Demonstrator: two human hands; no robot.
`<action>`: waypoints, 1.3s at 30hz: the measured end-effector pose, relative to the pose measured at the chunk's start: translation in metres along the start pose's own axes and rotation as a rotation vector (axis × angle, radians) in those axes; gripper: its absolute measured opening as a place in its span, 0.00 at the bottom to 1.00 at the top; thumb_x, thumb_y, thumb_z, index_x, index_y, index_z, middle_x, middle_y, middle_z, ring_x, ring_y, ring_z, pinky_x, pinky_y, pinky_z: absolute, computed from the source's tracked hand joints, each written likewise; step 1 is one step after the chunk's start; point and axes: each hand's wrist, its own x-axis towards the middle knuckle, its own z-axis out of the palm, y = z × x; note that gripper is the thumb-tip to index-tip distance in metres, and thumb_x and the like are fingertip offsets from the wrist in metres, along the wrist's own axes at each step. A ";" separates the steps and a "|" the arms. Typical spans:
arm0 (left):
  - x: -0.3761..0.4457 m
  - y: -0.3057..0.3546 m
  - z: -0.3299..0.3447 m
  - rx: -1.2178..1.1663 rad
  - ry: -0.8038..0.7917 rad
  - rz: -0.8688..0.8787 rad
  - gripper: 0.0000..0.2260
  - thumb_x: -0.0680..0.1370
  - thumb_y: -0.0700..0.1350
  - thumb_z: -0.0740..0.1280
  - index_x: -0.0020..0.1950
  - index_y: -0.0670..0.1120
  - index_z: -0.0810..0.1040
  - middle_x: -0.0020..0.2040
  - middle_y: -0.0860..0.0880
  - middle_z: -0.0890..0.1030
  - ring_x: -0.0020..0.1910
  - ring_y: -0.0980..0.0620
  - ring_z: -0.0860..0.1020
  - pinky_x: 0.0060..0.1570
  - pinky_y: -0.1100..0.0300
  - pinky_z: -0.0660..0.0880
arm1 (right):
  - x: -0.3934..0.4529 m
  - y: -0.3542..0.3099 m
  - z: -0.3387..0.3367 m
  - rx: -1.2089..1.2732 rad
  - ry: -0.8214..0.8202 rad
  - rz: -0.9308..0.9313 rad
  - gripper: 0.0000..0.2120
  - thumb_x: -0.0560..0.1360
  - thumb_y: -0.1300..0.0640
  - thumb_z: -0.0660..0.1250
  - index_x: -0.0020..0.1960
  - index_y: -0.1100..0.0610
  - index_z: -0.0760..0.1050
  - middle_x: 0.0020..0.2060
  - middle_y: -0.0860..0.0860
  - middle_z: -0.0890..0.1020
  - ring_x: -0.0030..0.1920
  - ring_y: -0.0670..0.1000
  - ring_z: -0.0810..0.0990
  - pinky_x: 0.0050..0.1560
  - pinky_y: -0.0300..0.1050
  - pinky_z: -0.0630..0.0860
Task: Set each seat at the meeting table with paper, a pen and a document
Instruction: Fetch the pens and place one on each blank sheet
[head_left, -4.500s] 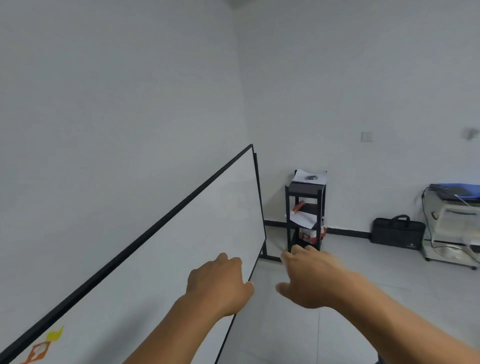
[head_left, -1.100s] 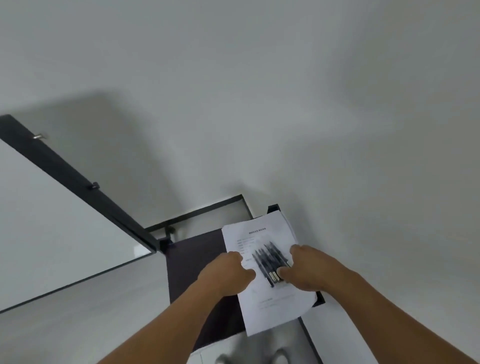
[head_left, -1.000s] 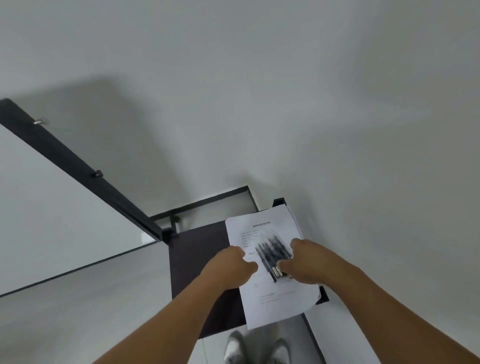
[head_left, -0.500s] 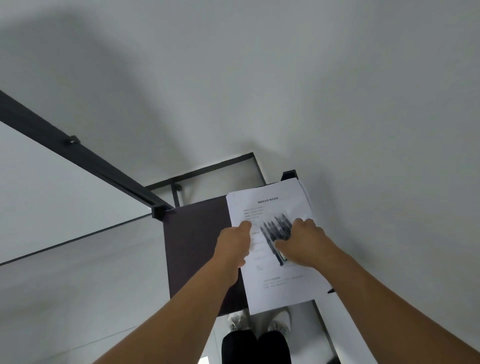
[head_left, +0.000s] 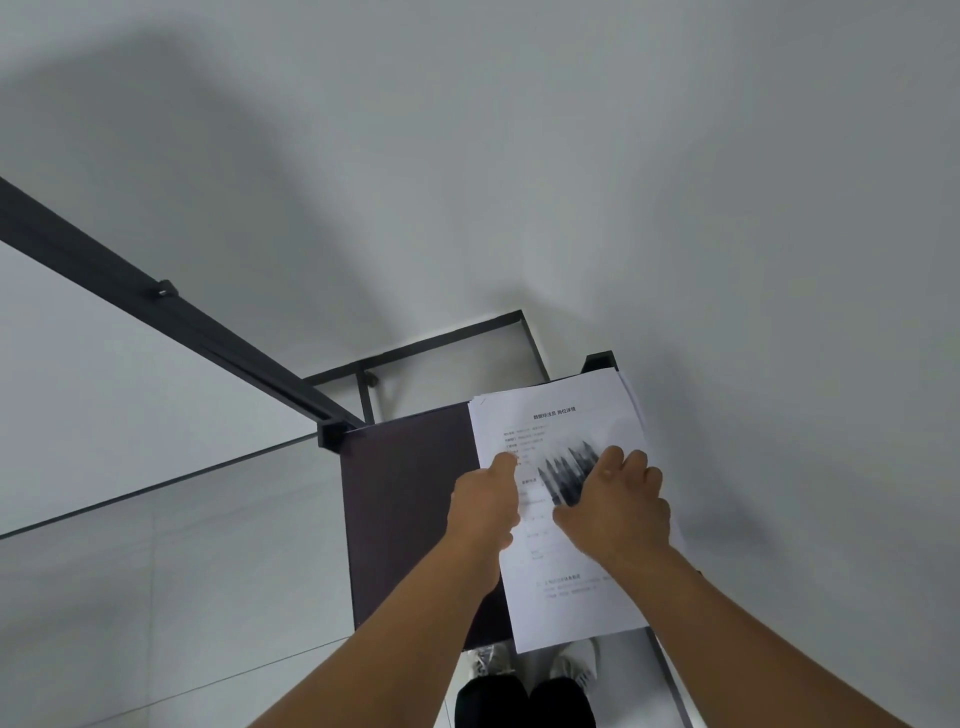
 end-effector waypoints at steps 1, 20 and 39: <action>-0.001 0.001 0.000 -0.001 -0.001 0.001 0.13 0.87 0.54 0.62 0.50 0.50 0.79 0.44 0.51 0.79 0.50 0.48 0.76 0.38 0.59 0.71 | 0.001 -0.002 0.001 -0.007 0.020 -0.001 0.36 0.74 0.33 0.72 0.69 0.54 0.63 0.66 0.55 0.72 0.63 0.54 0.75 0.58 0.46 0.79; -0.007 0.011 -0.001 -0.061 -0.004 -0.024 0.12 0.88 0.56 0.61 0.52 0.51 0.79 0.49 0.53 0.82 0.52 0.48 0.79 0.45 0.56 0.74 | 0.011 -0.007 0.015 0.022 0.095 -0.019 0.12 0.84 0.50 0.64 0.61 0.57 0.73 0.54 0.53 0.80 0.51 0.50 0.80 0.51 0.41 0.82; -0.074 0.079 -0.078 -0.192 0.042 0.171 0.14 0.87 0.56 0.62 0.57 0.48 0.80 0.57 0.45 0.83 0.58 0.44 0.82 0.65 0.44 0.79 | -0.028 -0.101 -0.114 0.745 0.064 -0.116 0.12 0.81 0.55 0.69 0.61 0.55 0.71 0.47 0.51 0.80 0.41 0.49 0.80 0.34 0.39 0.72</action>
